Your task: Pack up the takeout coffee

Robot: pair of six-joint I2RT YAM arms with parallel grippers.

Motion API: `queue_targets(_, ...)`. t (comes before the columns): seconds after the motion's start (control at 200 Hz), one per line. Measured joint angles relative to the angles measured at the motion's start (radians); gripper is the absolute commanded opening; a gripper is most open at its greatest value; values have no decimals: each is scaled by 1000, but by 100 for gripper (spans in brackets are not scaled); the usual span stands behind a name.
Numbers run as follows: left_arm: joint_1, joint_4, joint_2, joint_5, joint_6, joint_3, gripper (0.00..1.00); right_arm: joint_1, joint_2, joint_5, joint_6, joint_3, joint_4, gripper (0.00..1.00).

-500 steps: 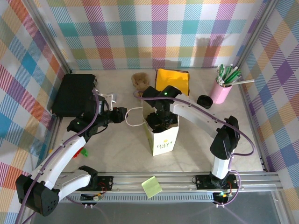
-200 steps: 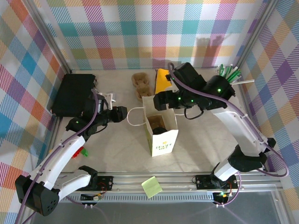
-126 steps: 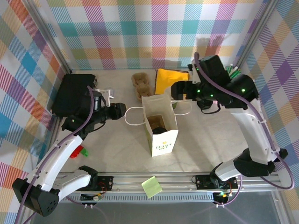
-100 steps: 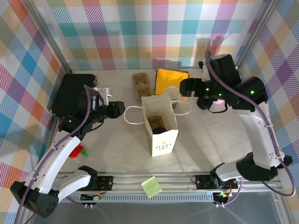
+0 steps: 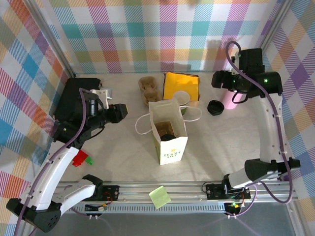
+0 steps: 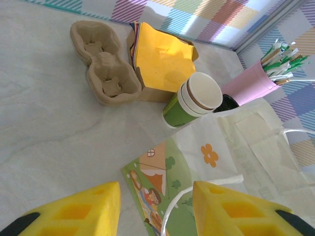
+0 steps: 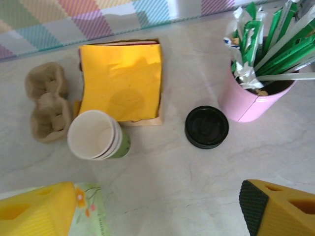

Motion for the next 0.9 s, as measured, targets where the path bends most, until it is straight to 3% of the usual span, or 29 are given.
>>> queue_targets(0.21, 0, -19, -1, -29, 0, 15, 43, -124, 97, -45, -42, 0, 68, 76)
queue_targets(0.445, 0, -14, -1, -71, 23, 16, 43, -234, 196, -98, -37, 16, 141, 59)
queue_targets(0.9, 0, 82, 49, -81, 50, 40, 44, -296, 328, -97, -11, 100, 194, 56)
